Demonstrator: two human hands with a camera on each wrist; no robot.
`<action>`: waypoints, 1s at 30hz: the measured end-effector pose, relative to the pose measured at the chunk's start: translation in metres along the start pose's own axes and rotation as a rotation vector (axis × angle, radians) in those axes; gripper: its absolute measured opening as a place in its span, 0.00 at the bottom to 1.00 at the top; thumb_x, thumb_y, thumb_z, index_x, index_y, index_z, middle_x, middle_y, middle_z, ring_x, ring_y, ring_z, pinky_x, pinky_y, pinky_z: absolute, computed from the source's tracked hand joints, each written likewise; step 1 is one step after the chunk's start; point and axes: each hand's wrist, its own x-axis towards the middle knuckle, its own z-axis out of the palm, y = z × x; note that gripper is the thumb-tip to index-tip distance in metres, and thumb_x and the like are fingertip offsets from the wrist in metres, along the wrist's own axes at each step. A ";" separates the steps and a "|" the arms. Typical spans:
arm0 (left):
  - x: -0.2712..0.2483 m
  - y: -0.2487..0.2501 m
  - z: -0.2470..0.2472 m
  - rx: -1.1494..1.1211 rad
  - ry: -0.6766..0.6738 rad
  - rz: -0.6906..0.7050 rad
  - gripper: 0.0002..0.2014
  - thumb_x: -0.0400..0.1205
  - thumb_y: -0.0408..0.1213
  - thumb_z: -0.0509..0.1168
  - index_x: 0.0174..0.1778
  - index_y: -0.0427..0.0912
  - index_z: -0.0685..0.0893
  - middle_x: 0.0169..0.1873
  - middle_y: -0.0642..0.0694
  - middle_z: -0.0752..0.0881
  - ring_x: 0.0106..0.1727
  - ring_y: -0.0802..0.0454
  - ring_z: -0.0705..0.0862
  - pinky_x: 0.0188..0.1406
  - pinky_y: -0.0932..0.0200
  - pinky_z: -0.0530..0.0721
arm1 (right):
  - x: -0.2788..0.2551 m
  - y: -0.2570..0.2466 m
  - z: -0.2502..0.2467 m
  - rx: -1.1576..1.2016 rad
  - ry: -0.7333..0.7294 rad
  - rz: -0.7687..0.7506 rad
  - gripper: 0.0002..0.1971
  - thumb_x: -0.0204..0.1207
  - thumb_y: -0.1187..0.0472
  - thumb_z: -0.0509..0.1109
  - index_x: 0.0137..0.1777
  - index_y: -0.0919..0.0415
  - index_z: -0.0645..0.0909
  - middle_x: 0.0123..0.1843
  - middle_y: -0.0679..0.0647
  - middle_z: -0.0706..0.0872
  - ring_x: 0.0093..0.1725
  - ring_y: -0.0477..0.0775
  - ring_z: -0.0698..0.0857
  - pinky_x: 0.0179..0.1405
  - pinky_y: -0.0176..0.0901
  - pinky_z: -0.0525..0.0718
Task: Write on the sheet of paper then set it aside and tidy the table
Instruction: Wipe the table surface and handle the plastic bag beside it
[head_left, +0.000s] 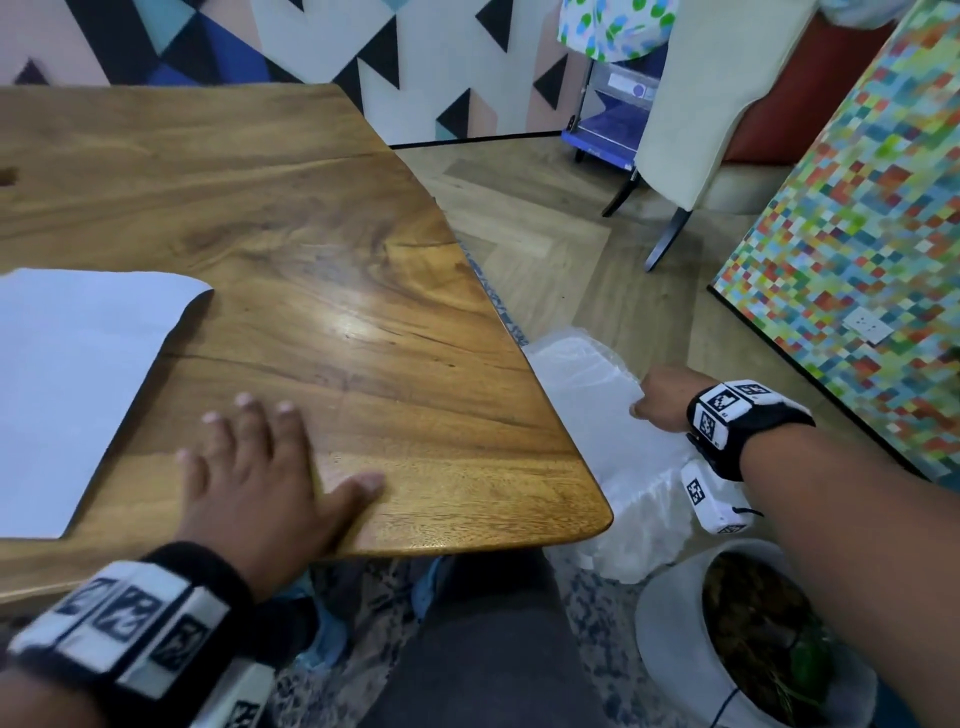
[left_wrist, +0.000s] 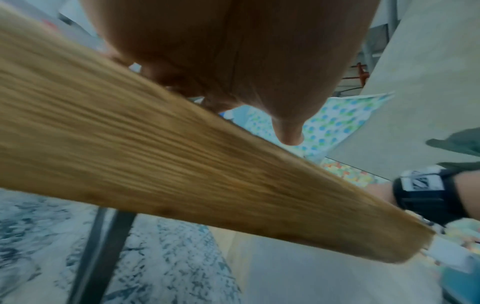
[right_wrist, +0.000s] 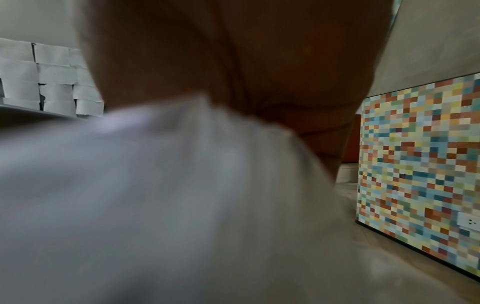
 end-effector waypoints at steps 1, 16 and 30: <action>0.002 0.018 0.001 0.007 -0.005 0.041 0.60 0.70 0.83 0.34 0.89 0.43 0.36 0.87 0.33 0.34 0.88 0.31 0.34 0.85 0.30 0.41 | 0.000 -0.001 0.000 0.000 0.001 -0.002 0.14 0.80 0.51 0.67 0.40 0.62 0.78 0.43 0.58 0.83 0.45 0.60 0.85 0.39 0.43 0.79; -0.012 0.117 -0.001 -0.092 -0.077 0.526 0.52 0.75 0.80 0.45 0.90 0.56 0.38 0.87 0.44 0.30 0.87 0.42 0.28 0.87 0.33 0.39 | -0.002 -0.006 -0.011 -0.032 -0.008 0.003 0.14 0.81 0.49 0.66 0.46 0.62 0.78 0.46 0.58 0.82 0.49 0.61 0.84 0.46 0.45 0.81; 0.009 0.050 -0.007 0.054 -0.085 0.207 0.60 0.71 0.84 0.41 0.89 0.44 0.38 0.87 0.32 0.32 0.86 0.27 0.32 0.85 0.27 0.41 | -0.008 -0.013 -0.007 -0.045 0.043 0.001 0.14 0.81 0.51 0.67 0.52 0.64 0.82 0.49 0.58 0.83 0.50 0.60 0.84 0.45 0.43 0.77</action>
